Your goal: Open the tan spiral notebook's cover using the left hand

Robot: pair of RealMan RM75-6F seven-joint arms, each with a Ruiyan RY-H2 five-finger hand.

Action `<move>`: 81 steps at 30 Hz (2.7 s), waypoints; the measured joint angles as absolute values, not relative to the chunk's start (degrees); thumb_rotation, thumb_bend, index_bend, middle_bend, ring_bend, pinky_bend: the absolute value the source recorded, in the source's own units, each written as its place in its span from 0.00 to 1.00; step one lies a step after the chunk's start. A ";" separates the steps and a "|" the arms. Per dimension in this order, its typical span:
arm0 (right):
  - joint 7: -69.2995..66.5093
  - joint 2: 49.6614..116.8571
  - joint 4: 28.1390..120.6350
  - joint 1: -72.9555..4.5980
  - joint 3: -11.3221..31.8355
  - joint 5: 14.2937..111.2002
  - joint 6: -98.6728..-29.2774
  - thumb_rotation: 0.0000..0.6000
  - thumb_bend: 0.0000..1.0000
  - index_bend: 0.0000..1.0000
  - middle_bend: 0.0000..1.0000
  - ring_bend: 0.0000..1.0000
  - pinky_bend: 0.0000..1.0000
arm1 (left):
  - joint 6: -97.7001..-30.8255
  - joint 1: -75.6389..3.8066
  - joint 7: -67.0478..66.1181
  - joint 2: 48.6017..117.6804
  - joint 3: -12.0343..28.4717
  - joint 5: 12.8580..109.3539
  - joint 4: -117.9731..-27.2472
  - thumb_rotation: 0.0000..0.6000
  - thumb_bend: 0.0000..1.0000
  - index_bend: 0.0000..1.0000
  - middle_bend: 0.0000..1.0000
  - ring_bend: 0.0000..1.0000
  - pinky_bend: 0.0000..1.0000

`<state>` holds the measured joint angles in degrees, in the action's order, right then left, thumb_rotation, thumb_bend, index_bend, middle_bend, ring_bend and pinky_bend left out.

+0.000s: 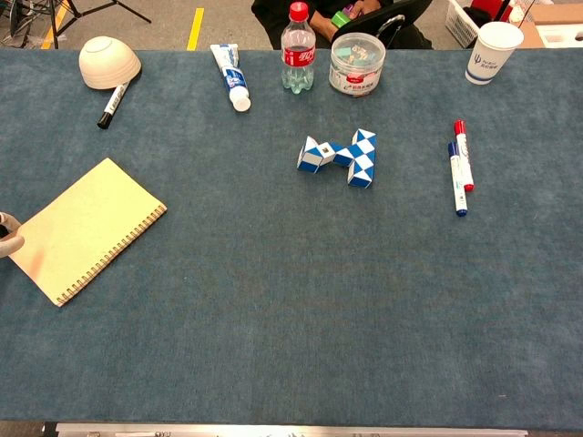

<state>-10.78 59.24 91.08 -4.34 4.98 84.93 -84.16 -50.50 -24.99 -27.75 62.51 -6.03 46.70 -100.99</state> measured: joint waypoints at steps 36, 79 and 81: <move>-11.85 59.56 89.92 -4.06 5.02 84.57 -84.28 1.00 0.40 0.34 0.28 0.21 0.31 | -47.04 -32.33 -23.45 58.78 -7.34 58.71 -114.62 0.22 0.32 0.18 0.24 0.00 0.03; -6.84 58.37 95.08 -4.51 4.90 85.70 -84.90 1.00 0.40 0.34 0.28 0.21 0.31 | -70.73 -27.60 7.22 81.76 -12.69 107.76 -58.65 1.00 0.26 0.04 0.04 0.00 0.03; -6.80 58.34 95.07 -4.42 4.88 85.65 -85.00 1.00 0.39 0.34 0.28 0.21 0.31 | -70.64 -27.66 7.69 82.54 -12.81 107.71 -57.86 1.00 0.26 0.04 0.04 0.00 0.03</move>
<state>-6.80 58.34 95.07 -4.42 4.88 85.65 -85.00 -70.64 -27.66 7.69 82.54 -12.81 107.71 -57.86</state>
